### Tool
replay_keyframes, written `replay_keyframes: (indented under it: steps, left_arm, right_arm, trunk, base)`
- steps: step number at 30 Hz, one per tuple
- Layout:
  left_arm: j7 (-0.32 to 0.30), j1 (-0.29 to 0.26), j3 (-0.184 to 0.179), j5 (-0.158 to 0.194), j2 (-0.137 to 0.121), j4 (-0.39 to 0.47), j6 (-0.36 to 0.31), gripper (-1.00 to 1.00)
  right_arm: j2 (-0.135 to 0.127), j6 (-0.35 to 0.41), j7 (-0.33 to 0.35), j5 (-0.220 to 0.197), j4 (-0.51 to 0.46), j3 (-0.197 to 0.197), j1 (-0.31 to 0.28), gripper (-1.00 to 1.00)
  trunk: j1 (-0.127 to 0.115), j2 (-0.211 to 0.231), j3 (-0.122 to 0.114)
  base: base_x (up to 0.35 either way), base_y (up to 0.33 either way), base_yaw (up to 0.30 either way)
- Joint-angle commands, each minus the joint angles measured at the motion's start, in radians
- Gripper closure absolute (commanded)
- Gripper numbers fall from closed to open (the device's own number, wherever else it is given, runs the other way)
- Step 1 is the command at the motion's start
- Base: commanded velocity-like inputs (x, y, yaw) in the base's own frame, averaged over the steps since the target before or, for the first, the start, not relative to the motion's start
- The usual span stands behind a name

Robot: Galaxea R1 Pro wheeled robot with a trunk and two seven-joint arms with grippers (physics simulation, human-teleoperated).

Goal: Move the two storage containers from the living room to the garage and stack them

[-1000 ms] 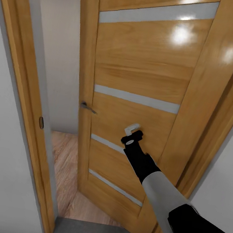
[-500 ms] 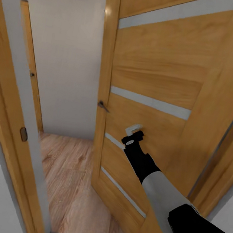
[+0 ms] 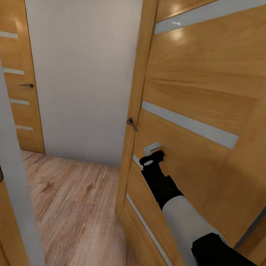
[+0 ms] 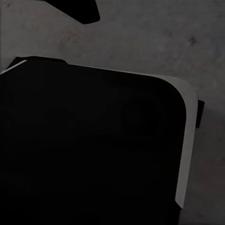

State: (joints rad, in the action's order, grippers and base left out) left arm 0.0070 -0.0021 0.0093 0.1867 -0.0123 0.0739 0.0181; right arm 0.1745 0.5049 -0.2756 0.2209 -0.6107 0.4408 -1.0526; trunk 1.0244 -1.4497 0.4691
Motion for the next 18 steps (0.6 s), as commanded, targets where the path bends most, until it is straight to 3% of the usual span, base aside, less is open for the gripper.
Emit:
replay_keyframes:
  steps: [1, 18]
  left_arm:
    - [0.001, 0.000, 0.001, 0.005, 0.000, 0.000, 0.002, -1.00]
    - [0.001, 0.000, 0.000, 0.006, 0.000, 0.000, 0.002, -1.00]
  right_arm:
    - [0.000, 0.013, -0.005, 0.020, -0.001, 0.003, -0.001, -1.00]
    - [0.000, 0.048, -0.013, 0.020, 0.003, 0.001, -0.002, -1.00]
  trunk:
    - [0.001, 0.000, 0.001]
    - [0.001, 0.000, 0.001]
  base:
    - [0.316, 0.000, 0.000]
    - [0.308, 0.000, 0.000]
